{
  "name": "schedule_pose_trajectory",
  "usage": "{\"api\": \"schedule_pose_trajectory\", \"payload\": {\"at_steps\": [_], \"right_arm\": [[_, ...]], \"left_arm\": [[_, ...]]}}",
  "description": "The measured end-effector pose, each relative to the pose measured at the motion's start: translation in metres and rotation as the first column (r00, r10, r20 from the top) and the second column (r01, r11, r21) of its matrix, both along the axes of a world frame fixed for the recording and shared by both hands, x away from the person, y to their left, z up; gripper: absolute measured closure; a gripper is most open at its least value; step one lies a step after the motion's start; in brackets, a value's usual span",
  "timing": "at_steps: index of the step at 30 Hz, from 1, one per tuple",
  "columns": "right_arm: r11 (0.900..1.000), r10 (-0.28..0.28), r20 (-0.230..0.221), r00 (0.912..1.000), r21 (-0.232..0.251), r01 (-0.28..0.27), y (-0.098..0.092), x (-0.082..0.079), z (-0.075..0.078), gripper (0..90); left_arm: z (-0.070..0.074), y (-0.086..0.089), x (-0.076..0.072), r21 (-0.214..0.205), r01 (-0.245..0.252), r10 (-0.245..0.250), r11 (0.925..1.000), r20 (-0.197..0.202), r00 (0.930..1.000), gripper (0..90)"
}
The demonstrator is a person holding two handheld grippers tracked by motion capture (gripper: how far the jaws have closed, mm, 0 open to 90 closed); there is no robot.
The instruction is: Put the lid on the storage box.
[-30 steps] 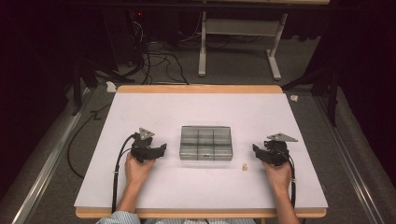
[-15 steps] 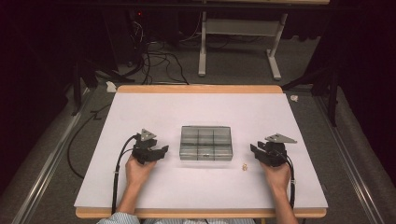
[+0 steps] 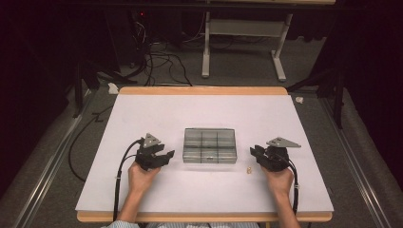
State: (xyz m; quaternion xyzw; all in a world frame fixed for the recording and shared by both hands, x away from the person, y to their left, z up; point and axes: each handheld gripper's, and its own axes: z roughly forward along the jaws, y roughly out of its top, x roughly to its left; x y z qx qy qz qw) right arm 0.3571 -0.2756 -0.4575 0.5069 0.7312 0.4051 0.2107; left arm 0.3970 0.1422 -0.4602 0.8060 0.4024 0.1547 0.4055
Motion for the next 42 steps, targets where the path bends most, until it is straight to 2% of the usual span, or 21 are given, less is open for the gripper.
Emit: {"api": "schedule_pose_trajectory", "payload": {"at_steps": [3,7,15,21,23,32,42], "right_arm": [[0.9996,0.026,0.014,0.9995,0.007,-0.027,0.003,-0.004,0.001,75.9],[0.9967,0.079,0.009,0.9968,0.019,-0.079,0.010,-0.011,0.002,82.4],[0.9927,0.118,0.012,0.9929,0.023,-0.118,0.013,-0.021,0.003,85.9],[0.9875,0.153,0.034,0.9877,0.034,-0.154,0.018,-0.029,0.001,85.9],[0.9864,0.161,0.037,0.9863,0.028,-0.162,0.020,-0.031,-0.001,86.5],[0.9836,0.176,0.006,0.9844,0.039,-0.176,0.029,-0.031,-0.008,89.9],[0.9815,0.189,-0.005,0.9820,0.033,-0.188,0.035,-0.029,-0.009,90.0]], "left_arm": [[0.002,0.000,-0.006,-0.017,0.014,-0.013,0.9998,0.018,0.9997,48.7],[0.002,-0.001,-0.017,-0.051,0.033,-0.032,0.9982,0.010,0.9994,51.9],[0.006,-0.010,-0.029,-0.062,0.082,-0.081,0.9947,0.028,0.9963,57.7],[-0.001,-0.016,-0.042,-0.074,0.091,-0.088,0.9931,0.037,0.9954,59.0],[-0.003,-0.018,-0.044,-0.064,0.093,-0.091,0.9936,0.035,0.9952,61.1],[-0.006,-0.024,-0.043,-0.067,0.094,-0.093,0.9933,0.025,0.9954,68.9],[-0.007,-0.030,-0.042,-0.059,0.099,-0.097,0.9933,0.033,0.9947,72.3]]}}
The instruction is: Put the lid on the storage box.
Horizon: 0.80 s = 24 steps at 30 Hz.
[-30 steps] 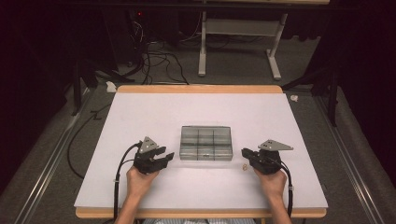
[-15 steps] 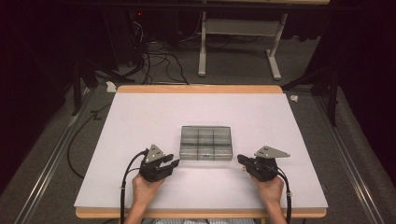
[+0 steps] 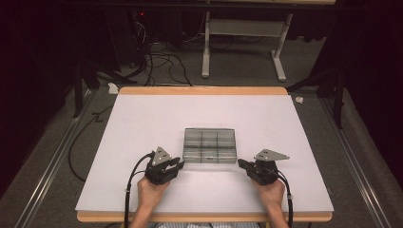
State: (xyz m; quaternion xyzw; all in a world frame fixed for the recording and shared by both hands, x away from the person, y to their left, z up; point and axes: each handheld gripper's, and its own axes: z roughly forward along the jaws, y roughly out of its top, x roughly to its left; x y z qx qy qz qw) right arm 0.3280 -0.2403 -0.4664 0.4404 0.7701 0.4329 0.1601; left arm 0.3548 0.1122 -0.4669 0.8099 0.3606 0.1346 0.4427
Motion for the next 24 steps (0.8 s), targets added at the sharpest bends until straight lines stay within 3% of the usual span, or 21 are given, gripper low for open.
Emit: {"api": "schedule_pose_trajectory", "payload": {"at_steps": [18,24], "right_arm": [[0.9999,0.011,-0.008,0.9999,0.000,-0.011,0.0059,0.0031,0.0027,90.0],[0.9999,0.015,-0.011,0.9998,0.001,-0.015,0.0069,0.0034,0.0027,90.0]], "left_arm": [[0.0010,-0.0019,0.0027,-0.021,-0.001,0.001,0.9998,-0.004,1.0000,79.2],[0.0014,-0.0016,0.0036,-0.049,-0.012,0.011,0.9987,-0.009,0.9999,80.8]]}}
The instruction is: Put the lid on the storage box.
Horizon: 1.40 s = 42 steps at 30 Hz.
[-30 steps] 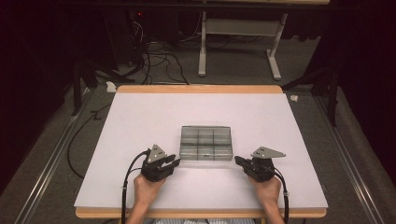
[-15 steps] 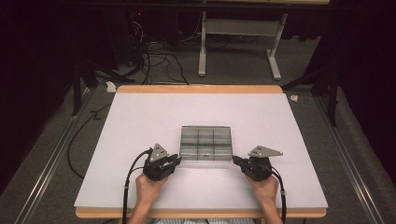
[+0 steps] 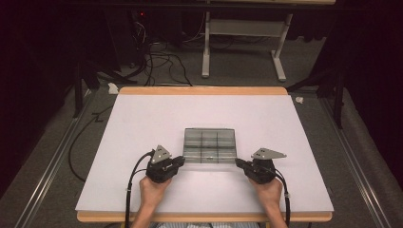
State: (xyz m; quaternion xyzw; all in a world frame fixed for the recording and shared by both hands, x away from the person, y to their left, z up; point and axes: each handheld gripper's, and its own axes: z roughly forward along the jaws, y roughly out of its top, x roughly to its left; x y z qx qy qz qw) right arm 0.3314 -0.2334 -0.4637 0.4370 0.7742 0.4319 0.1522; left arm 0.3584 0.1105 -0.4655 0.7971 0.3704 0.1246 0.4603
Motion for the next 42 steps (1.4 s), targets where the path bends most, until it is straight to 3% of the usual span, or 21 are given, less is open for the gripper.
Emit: {"api": "schedule_pose_trajectory", "payload": {"at_steps": [30,42], "right_arm": [[0.9999,0.002,0.007,1.0000,0.011,-0.002,0.0039,0.0040,-0.0018,90.0],[0.9999,0.003,0.031,0.9995,0.016,-0.004,0.0062,0.0046,0.0040,90.0]], "left_arm": [[-0.0008,-0.0020,-0.0016,-0.001,-0.001,0.001,1.0000,0.010,0.9999,84.2],[-0.0008,-0.0038,-0.0014,0.005,-0.011,0.011,0.9999,0.012,0.9999,84.2]]}}
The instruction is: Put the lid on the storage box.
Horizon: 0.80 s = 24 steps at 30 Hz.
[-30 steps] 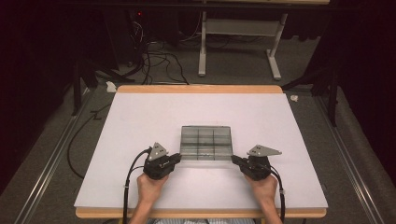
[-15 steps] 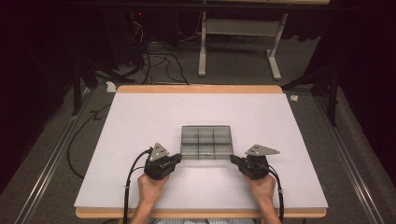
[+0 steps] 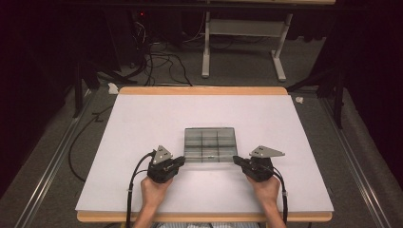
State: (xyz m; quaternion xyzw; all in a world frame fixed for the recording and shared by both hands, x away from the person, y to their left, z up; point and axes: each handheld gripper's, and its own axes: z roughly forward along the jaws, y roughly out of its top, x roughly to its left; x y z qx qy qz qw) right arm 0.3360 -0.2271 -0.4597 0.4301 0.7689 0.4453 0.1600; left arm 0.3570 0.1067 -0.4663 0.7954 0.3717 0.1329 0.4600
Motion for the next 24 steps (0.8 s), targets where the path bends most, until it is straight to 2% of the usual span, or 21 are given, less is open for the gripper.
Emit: {"api": "schedule_pose_trajectory", "payload": {"at_steps": [10,16,24], "right_arm": [[0.9998,-0.014,-0.033,0.9994,-0.017,0.014,-0.0008,-0.0004,-0.0050,90.0],[0.9996,-0.025,-0.027,0.9993,-0.015,0.025,-0.0024,-0.0002,-0.0050,90.0],[0.9995,-0.030,0.009,0.9995,-0.001,0.030,0.0006,0.0025,-0.0043,90.0]], "left_arm": [[-0.0007,-0.0003,0.0004,-0.003,-0.005,0.005,1.0000,0.002,1.0000,83.7],[-0.0002,-0.0011,0.0002,0.005,-0.006,0.006,1.0000,0.005,1.0000,83.5],[-0.0006,-0.0027,0.0004,-0.008,-0.007,0.007,0.9999,0.015,0.9999,83.4]]}}
